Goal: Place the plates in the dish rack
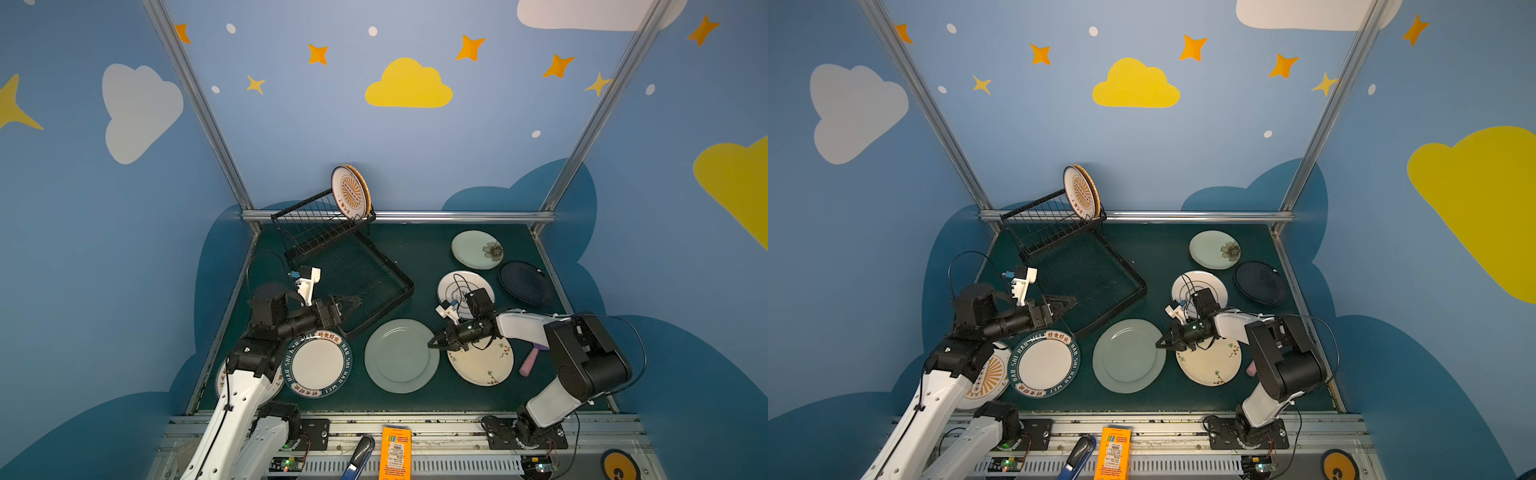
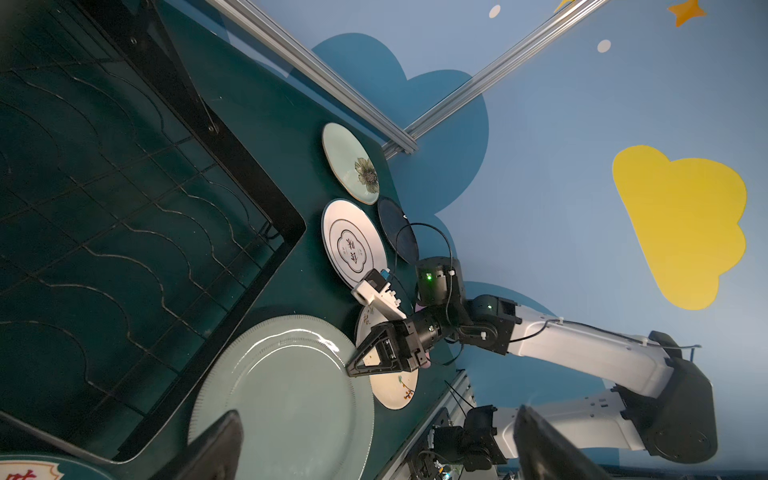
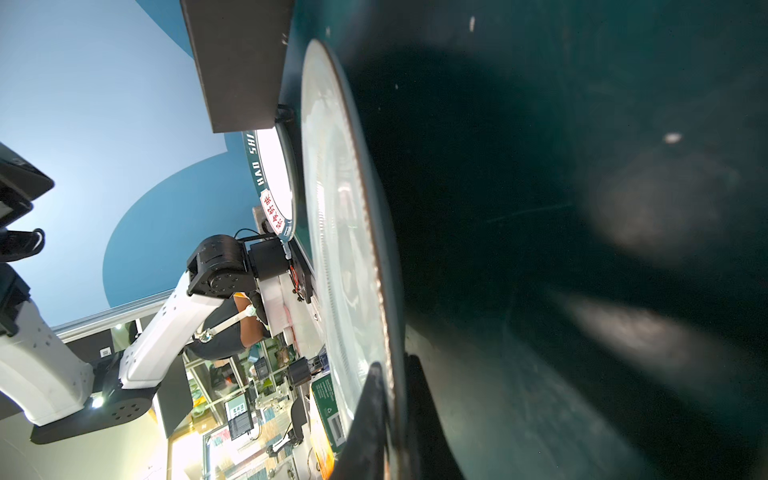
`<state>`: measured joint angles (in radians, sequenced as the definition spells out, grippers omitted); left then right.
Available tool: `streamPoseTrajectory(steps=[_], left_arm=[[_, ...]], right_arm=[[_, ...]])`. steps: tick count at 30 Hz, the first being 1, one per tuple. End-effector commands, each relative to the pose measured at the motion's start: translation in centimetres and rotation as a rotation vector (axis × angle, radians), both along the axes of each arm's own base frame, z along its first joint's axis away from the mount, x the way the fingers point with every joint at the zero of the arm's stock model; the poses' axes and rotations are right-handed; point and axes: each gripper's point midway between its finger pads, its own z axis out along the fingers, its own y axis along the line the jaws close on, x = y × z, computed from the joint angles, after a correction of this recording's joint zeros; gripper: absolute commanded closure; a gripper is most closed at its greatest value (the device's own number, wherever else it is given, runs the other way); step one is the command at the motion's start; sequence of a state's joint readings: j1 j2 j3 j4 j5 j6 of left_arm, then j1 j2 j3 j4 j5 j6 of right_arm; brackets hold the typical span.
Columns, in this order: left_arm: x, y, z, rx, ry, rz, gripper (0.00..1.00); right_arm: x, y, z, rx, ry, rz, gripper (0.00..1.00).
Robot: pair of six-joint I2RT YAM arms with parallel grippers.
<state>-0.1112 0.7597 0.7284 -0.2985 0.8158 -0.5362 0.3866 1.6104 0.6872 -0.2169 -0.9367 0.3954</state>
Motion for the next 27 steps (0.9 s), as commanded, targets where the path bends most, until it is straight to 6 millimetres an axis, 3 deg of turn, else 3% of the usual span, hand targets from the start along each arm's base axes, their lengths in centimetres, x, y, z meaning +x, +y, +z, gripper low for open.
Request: streamPoseTrajectory(steps=[1,8,15,23,27], left_arm=[[0.4,0.5,1.6,0.014,-0.047,0.036,0.00],[0.2,-1.1,1.4,0.127,-0.181,-0.007,0.00],[-1.1,-5.9,0.6,0.382,-0.402,-0.162,0.00],[-1.4,-10.3,-1.9,0.687,-0.563,-0.324,0.00],[-2.5,-13.2,-2.6,0.796,-0.705,-0.424,0.00]], right_arm=[[0.7,-1.0,1.3,-0.019,-0.003,-0.042,1.00],[1.7,-2.2,4.5,0.036,-0.031,-0.100,1.00],[2.9,-4.0,6.7,0.105,-0.033,-0.182,1.00],[3.6,-5.6,9.6,0.170,-0.032,-0.260,1.00],[3.8,-6.5,11.0,0.179,-0.041,-0.301,1.00]])
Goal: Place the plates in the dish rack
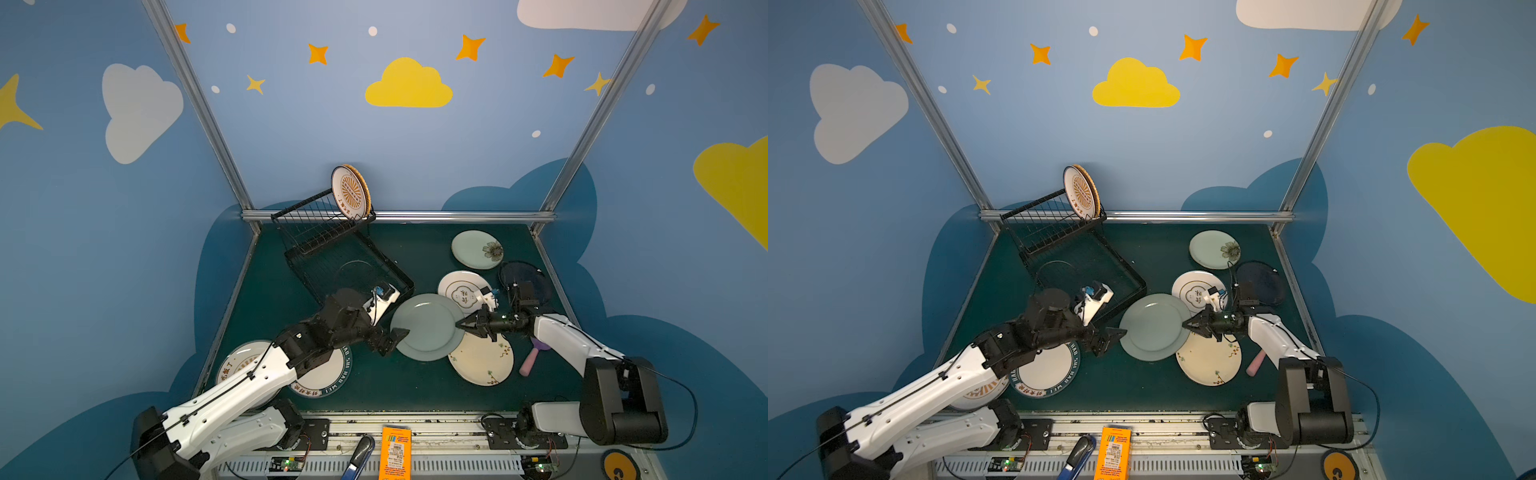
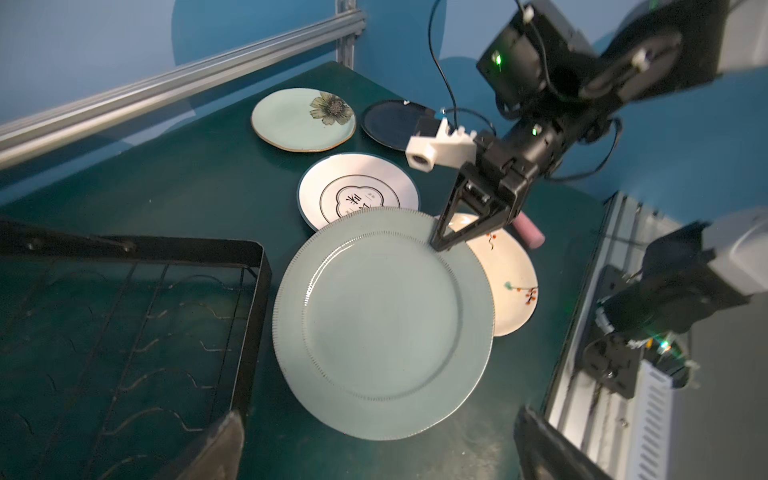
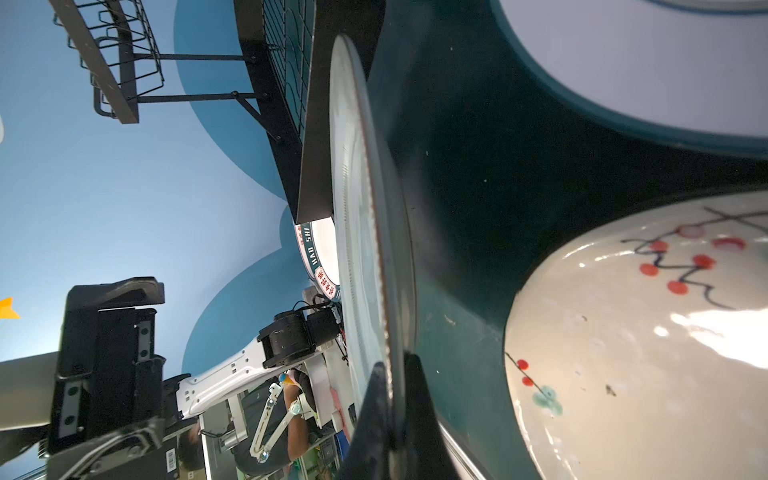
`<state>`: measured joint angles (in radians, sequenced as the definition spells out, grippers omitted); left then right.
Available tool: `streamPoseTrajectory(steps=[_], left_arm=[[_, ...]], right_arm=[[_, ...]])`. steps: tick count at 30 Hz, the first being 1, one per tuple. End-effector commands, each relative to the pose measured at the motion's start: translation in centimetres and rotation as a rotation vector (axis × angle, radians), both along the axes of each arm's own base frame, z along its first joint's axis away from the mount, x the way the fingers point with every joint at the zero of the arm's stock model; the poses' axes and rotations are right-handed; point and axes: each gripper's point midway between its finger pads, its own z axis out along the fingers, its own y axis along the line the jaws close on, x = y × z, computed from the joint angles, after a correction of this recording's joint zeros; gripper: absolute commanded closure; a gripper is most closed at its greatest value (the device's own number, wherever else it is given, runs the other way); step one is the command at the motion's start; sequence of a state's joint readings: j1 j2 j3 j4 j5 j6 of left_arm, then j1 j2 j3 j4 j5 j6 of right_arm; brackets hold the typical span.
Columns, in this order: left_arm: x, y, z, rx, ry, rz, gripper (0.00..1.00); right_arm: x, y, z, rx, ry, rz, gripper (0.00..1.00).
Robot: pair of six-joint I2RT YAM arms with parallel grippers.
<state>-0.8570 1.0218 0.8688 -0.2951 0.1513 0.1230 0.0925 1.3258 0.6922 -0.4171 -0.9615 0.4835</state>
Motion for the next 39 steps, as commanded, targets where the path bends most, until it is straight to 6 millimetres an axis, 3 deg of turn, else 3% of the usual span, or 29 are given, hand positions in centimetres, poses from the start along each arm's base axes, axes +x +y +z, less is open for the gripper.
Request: streamPoseTrajectory(steps=[1,9,17,21,26,39], left_arm=[[0.1,-1.4,0.5,0.132,-0.215,-0.070,0.00],[-2.9,-6.4,-1.6,0.287,-0.499,-0.290,0.00],[-3.5,-8.6,-4.2,0.442,-0.668,-0.363,0.02],[-2.9,-9.3,-5.1,0.473,-0.703,-0.351,0.08],[-1.9,-9.8,-6.4,0.524,-0.721,-0.322,0.22],[1.5,-11.4,-8.4,0.622,-0.783,-0.178,0.42]], right_arm=[[0.3,0.4,4.9,0.131,-0.058,0.018,1.00],[0.3,-0.5,6.7,0.165,-0.064,-0.013,1.00],[0.4,-0.8,7.8,0.181,-0.054,-0.037,1.00],[0.5,-0.9,8.2,0.183,-0.057,-0.054,1.00],[0.5,-1.0,8.7,0.193,-0.063,-0.058,1.00],[0.2,-0.9,9.2,0.204,-0.061,-0.057,1.00]])
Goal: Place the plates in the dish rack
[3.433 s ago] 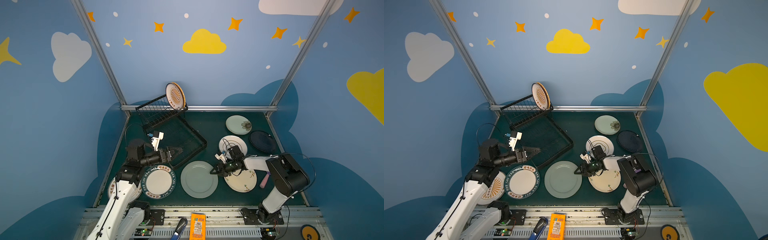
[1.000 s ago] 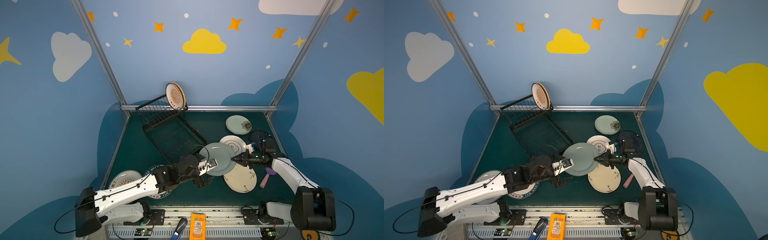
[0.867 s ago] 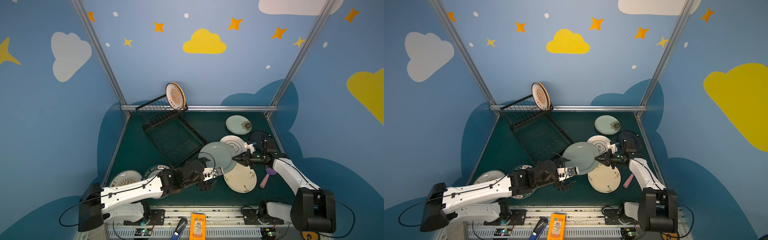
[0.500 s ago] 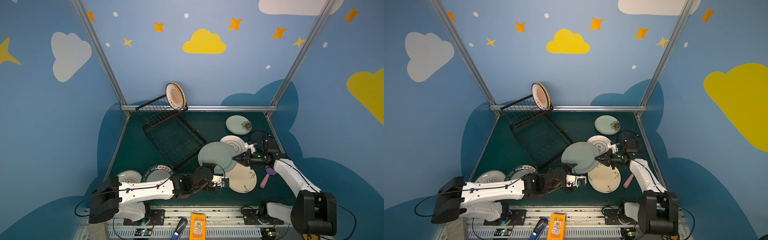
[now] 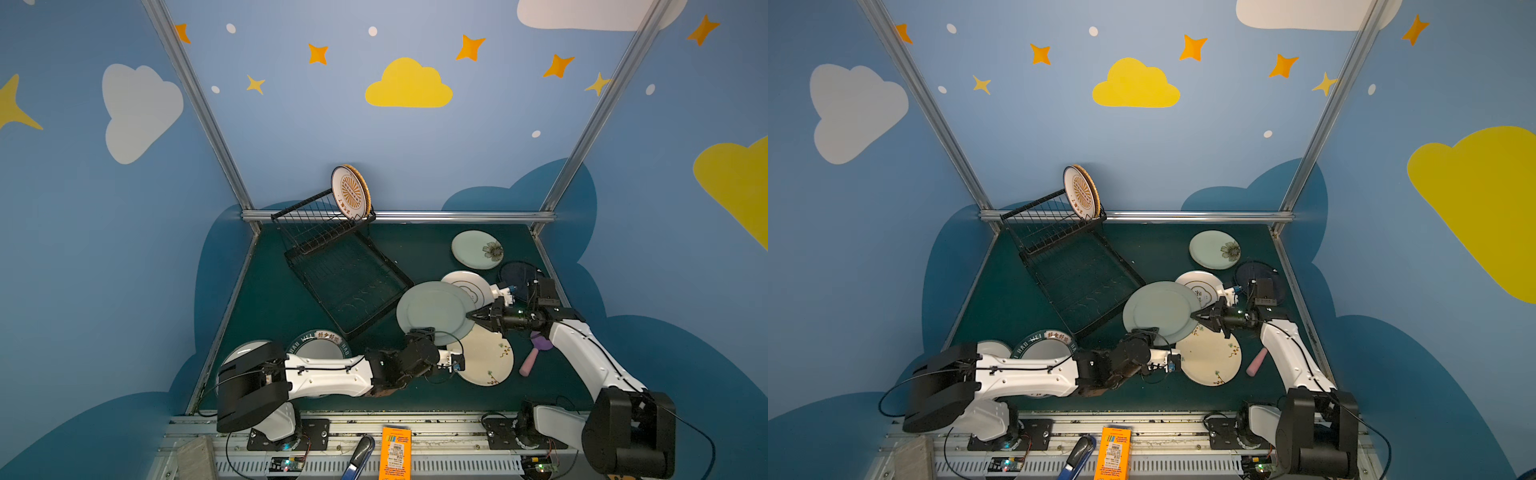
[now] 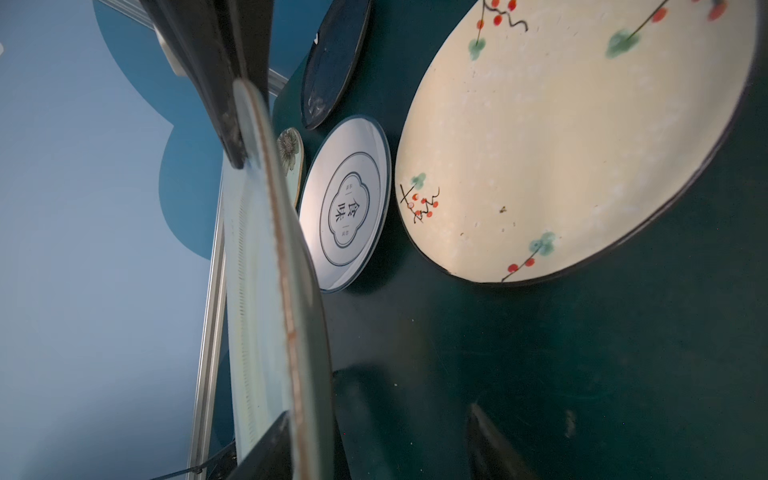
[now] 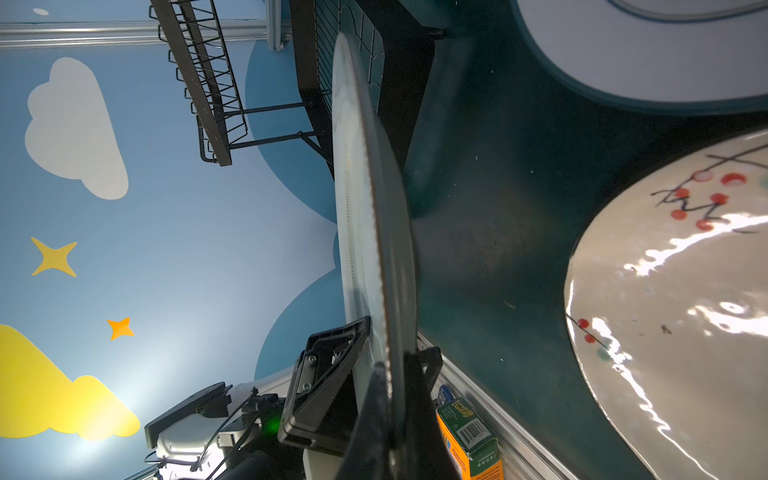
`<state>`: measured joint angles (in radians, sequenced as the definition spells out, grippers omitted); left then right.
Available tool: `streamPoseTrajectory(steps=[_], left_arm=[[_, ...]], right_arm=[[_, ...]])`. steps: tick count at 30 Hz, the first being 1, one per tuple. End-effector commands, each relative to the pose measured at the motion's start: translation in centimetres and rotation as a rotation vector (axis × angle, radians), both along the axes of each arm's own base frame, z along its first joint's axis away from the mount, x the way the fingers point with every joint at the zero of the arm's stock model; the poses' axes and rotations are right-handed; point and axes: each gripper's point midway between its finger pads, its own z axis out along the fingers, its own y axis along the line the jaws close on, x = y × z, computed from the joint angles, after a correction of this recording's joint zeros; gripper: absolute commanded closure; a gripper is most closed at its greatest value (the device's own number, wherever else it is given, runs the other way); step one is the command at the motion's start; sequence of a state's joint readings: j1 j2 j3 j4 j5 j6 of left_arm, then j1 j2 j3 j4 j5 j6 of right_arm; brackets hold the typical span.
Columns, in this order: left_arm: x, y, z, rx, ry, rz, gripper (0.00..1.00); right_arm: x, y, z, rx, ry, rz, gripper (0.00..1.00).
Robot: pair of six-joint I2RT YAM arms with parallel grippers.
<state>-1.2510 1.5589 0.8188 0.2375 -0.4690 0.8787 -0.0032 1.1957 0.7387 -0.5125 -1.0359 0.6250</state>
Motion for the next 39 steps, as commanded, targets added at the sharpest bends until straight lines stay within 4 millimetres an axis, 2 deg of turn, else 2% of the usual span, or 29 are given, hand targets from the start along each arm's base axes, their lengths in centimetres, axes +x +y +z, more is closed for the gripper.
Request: streamPoseTrajectory(steps=[1,2,9,13,19,20,24,25,27,30,33,36,39], left_arm=[[1.7,-1.2,1.8,-0.055,-0.083,0.056,0.43],[2.0,-1.2,1.7,-0.051,-0.094,0.062,0.44],[4.1,-2.0,2.4,-0.081,-0.201,0.139,0.73],[4.6,-2.1,3.5,-0.099,-0.232,0.183,0.96],[3.3,-1.6,5.1,-0.124,-0.205,0.156,0.96],[3.1,-1.4,5.3,-0.123,-0.199,0.151,0.96],[2.3,-0.2,5.9,-0.145,-0.142,0.148,0.96],[2.0,0.1,6.0,-0.148,-0.119,0.143,0.96],[1.5,0.8,6.6,-0.178,-0.087,0.145,0.96],[0.7,2.2,7.7,-0.219,-0.032,0.156,0.96],[-0.1,3.8,9.1,-0.268,0.042,0.183,0.96],[-0.8,5.6,11.1,-0.367,0.113,0.228,0.96],[-0.7,8.0,13.7,-0.524,0.173,0.322,0.96]], right_arm=[[0.0,0.8,4.5,0.102,-0.116,0.062,1.00],[0.0,0.8,4.5,0.102,-0.117,0.061,1.00],[-0.1,0.9,4.5,0.103,-0.111,0.062,1.00],[-0.2,1.0,4.7,0.102,-0.113,0.065,1.00],[0.0,1.3,5.5,0.088,-0.138,0.077,1.00],[0.1,1.4,5.7,0.078,-0.143,0.078,0.93],[0.9,1.6,6.4,0.035,-0.183,0.066,0.41],[1.3,1.7,6.6,0.028,-0.200,0.060,0.31],[2.2,1.7,7.3,0.023,-0.233,0.042,0.21],[3.5,1.6,8.1,-0.005,-0.270,0.004,0.14],[4.2,1.7,9.1,-0.050,-0.314,-0.007,0.14],[4.2,2.0,9.6,-0.105,-0.365,-0.001,0.13],[4.2,2.2,9.9,-0.134,-0.402,-0.009,0.13]])
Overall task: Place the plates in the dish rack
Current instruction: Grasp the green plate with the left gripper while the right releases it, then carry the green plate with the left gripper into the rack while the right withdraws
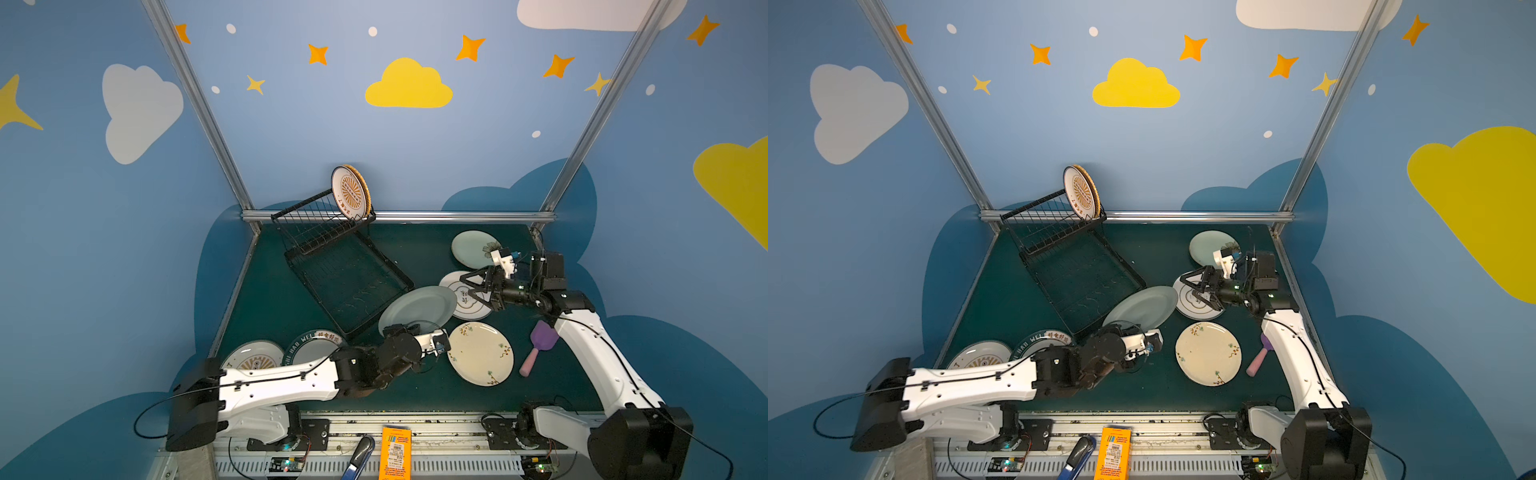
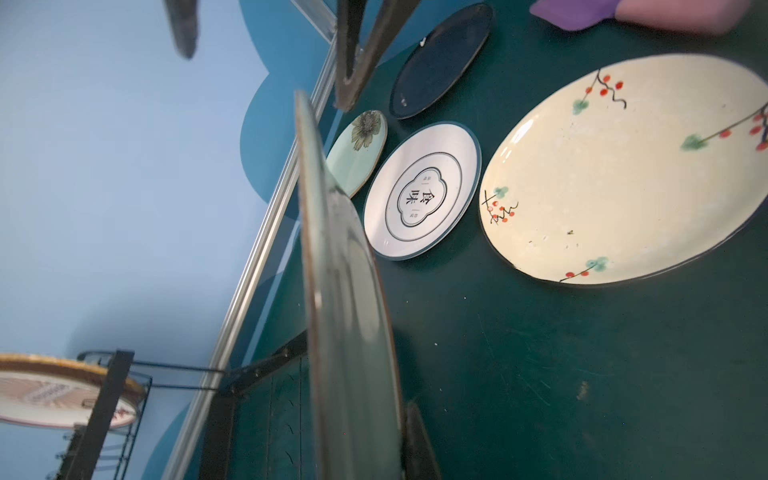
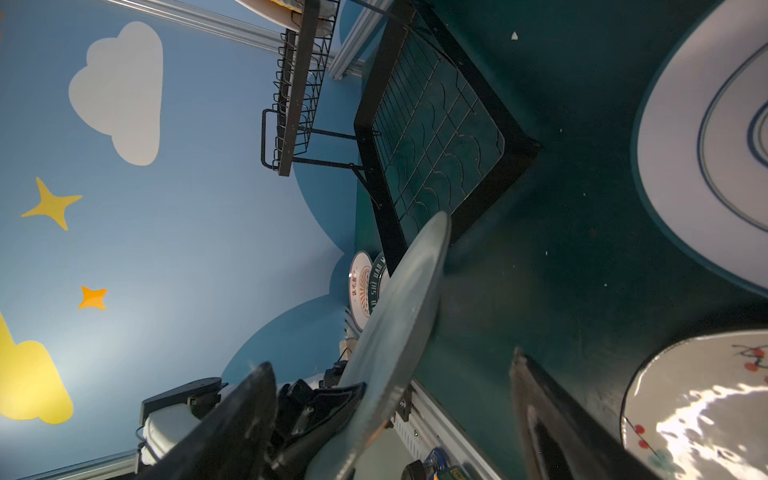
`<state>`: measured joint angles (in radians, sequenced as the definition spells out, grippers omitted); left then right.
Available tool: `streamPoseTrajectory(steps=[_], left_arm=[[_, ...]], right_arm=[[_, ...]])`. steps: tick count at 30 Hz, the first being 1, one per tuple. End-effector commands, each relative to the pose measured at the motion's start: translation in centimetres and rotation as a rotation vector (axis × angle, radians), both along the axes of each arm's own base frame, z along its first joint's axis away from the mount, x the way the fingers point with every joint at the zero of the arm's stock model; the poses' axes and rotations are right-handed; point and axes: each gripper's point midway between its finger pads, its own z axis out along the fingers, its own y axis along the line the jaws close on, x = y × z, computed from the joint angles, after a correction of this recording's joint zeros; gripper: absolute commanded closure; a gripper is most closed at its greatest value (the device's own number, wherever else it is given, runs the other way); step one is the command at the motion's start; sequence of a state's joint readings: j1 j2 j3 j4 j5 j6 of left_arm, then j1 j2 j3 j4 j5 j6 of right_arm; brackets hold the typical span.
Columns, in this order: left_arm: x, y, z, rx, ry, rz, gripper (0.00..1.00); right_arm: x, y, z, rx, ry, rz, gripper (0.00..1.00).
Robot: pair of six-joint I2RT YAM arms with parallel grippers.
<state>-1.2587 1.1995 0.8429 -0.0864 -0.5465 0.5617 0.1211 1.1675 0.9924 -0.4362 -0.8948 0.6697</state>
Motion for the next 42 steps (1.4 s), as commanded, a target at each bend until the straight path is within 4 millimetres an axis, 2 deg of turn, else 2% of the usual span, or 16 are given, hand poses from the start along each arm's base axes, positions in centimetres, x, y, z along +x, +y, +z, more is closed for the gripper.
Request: streamPoseTrajectory(steps=[1,8,17,20,23,36,42], left_arm=[[0.5,2.7,5.9,-0.313,0.073,0.160,0.96],[1.6,7.9,12.6,-0.654,0.195,0.382,0.96],[3.9,12.8,19.8,-1.012,0.257,0.582,0.96],[5.6,14.5,21.3,-1.129,0.296,0.669,0.96],[7.4,15.4,22.4,-1.208,0.330,0.727,0.96],[15.4,20.3,27.8,-1.509,0.247,0.846,0.96],[19.6,21.3,28.7,-1.578,0.259,0.870,0.96]], right_arm=[[0.4,-0.1,0.8,-0.065,-0.092,-0.035,0.13],[0.2,0.2,0.4,-0.082,-0.169,-0.062,0.13],[-0.4,0.8,-0.4,-0.109,-0.208,-0.034,0.12],[-0.4,1.5,-0.8,-0.112,-0.229,-0.014,0.12],[-0.5,2.3,-1.4,-0.119,-0.221,0.015,0.12],[-2.5,6.6,-3.5,-0.138,-0.220,0.184,0.12],[-3.3,7.8,-4.6,-0.130,-0.205,0.243,0.12]])
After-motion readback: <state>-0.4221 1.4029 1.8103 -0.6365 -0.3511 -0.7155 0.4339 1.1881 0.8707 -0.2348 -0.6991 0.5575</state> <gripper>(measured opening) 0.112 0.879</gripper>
